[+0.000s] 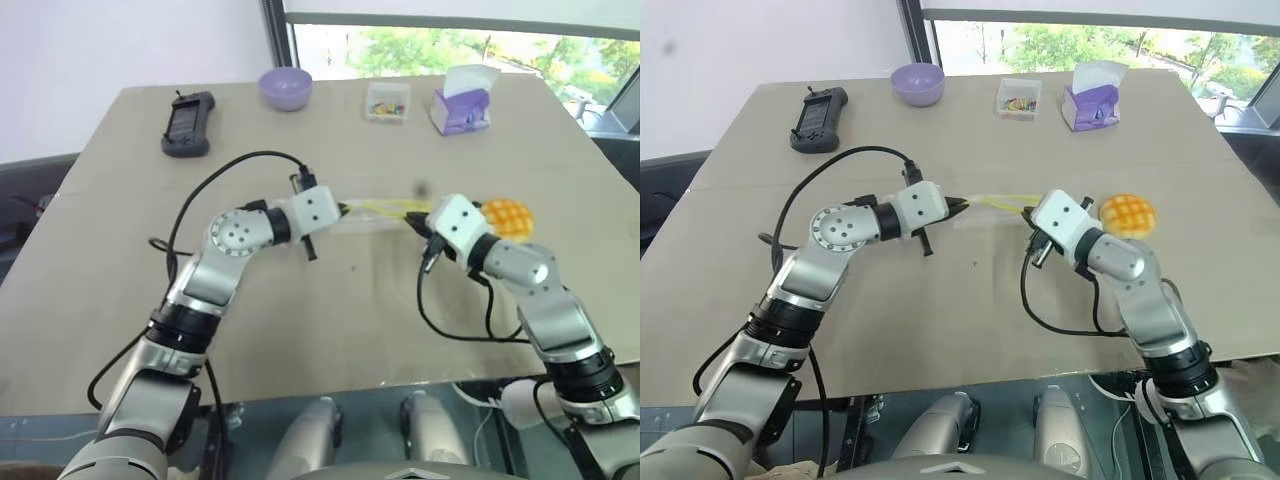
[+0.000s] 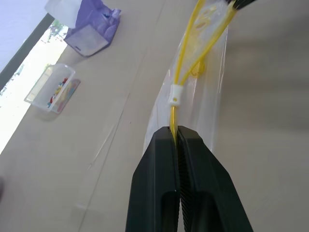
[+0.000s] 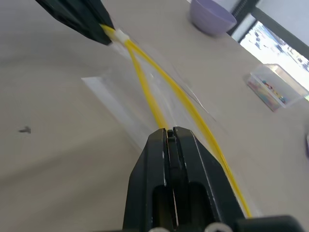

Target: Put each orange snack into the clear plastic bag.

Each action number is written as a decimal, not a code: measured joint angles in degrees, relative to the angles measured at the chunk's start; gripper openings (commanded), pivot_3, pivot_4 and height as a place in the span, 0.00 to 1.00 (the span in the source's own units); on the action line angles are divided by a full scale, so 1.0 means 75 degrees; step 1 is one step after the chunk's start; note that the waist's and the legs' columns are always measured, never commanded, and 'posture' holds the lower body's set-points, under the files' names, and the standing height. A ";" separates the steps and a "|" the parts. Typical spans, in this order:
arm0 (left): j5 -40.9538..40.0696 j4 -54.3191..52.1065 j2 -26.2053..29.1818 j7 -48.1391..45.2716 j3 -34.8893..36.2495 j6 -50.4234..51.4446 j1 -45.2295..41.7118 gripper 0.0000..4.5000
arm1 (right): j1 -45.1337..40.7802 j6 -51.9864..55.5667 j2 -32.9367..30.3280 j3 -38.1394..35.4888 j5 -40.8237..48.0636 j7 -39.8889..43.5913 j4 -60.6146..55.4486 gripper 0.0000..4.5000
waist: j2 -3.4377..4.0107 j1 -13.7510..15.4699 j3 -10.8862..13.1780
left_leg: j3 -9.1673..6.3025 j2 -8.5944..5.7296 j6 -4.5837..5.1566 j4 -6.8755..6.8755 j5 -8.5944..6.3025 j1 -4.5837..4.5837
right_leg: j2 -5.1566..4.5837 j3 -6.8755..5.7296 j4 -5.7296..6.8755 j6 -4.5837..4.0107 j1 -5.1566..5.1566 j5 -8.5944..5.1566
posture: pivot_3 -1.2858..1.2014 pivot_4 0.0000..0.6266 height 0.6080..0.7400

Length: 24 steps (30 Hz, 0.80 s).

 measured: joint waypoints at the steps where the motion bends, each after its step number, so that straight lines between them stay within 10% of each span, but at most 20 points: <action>1: -0.0006 -0.0124 -0.0021 -0.0018 -0.0011 -0.0042 0.0073 0.00 | -0.0044 0.0000 0.0077 0.0004 -0.0058 -0.0109 0.0137 0.02 | 0.0000 -0.0010 0.0000 | 0.0002 0.0000 0.0000 -0.0001 0.0000 0.0000 | 0.0000 0.0001 0.0000 0.0000 -0.0001 0.0000 | 0.52 0.24 1.00; 13: -0.0126 -0.0503 -0.0164 -0.0379 -0.0094 -0.0579 0.0318 0.00 | -0.0629 0.0989 0.2474 -0.0634 0.0595 -0.1757 0.1570 0.02 | 0.0003 -0.0032 -0.0001 | 0.0001 0.0006 -0.0001 -0.0001 0.0001 0.0002 | 0.0004 0.0003 0.0001 -0.0009 -0.0001 0.0006 | 0.52 0.24 1.00; 24: 0.0694 0.0783 0.0123 0.0105 -0.0218 -0.2855 -0.0555 0.00 | -0.1525 -0.1075 0.1259 -0.0166 -0.1095 -0.2999 0.2784 0.02 | 0.0006 -0.0102 -0.0003 | 0.0011 0.0003 -0.0002 -0.0017 0.0001 0.0001 | 0.0001 0.0006 -0.0010 -0.0011 -0.0011 0.0007 | 0.52 0.24 1.00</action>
